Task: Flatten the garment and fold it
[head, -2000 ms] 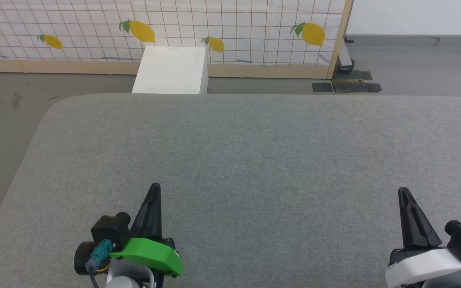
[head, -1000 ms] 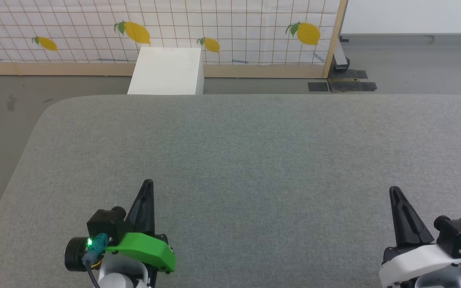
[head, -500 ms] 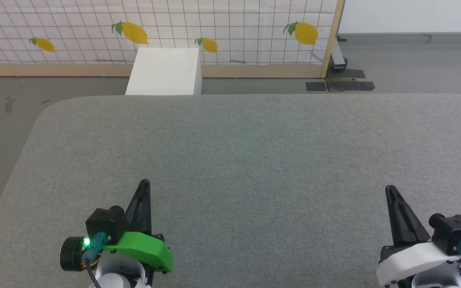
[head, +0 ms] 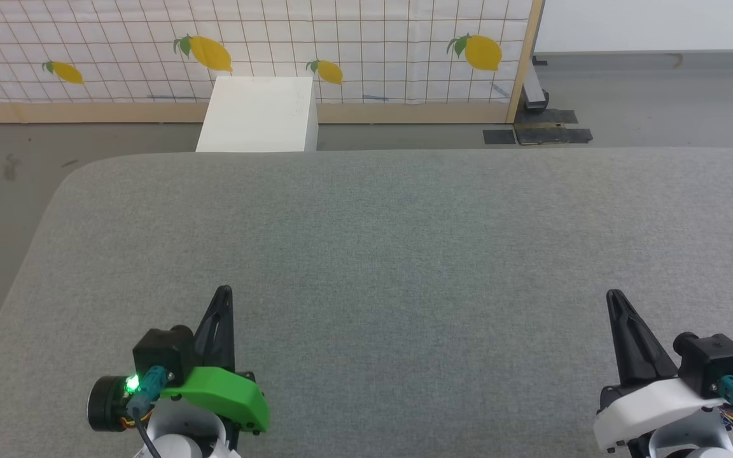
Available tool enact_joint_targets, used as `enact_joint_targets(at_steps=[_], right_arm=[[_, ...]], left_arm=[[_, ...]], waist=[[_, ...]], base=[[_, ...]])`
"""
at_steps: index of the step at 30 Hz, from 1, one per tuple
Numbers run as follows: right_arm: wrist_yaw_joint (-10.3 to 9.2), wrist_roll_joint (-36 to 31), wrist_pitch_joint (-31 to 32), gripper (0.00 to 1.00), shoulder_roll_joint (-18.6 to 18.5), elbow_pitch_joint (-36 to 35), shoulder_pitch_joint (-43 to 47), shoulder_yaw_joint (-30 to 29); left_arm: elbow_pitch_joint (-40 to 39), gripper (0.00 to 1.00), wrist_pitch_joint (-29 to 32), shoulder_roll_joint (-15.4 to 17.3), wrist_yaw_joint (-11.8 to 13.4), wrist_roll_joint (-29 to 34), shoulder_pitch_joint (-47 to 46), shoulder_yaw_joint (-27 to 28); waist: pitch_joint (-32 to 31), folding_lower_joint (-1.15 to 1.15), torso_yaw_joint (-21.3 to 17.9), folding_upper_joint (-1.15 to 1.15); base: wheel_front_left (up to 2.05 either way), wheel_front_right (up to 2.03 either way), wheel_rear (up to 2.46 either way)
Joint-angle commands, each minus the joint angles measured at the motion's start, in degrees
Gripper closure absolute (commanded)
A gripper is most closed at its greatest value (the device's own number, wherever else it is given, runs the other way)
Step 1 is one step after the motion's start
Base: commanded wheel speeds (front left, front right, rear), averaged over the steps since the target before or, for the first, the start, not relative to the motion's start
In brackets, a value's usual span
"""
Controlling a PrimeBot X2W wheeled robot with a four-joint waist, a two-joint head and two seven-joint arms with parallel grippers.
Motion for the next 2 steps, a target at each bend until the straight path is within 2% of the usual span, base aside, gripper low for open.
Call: enact_joint_targets(at_steps=[1,2], right_arm=[[-0.05,-0.51,0.29,1.00,0.12,0.22,-0.90,0.21],[-0.06,-0.57,0.34,1.00,0.12,0.24,-0.94,0.25]], left_arm=[[-0.49,1.00,0.23,-0.11,0.48,0.88,0.83,0.35],[-0.56,1.00,0.34,-0.11,0.49,1.00,0.84,0.42]], waist=[[0.00,0.00,-0.04,0.00],[0.00,0.00,-0.06,0.00]], base=[[0.00,0.00,0.00],[0.00,0.00,0.00]])
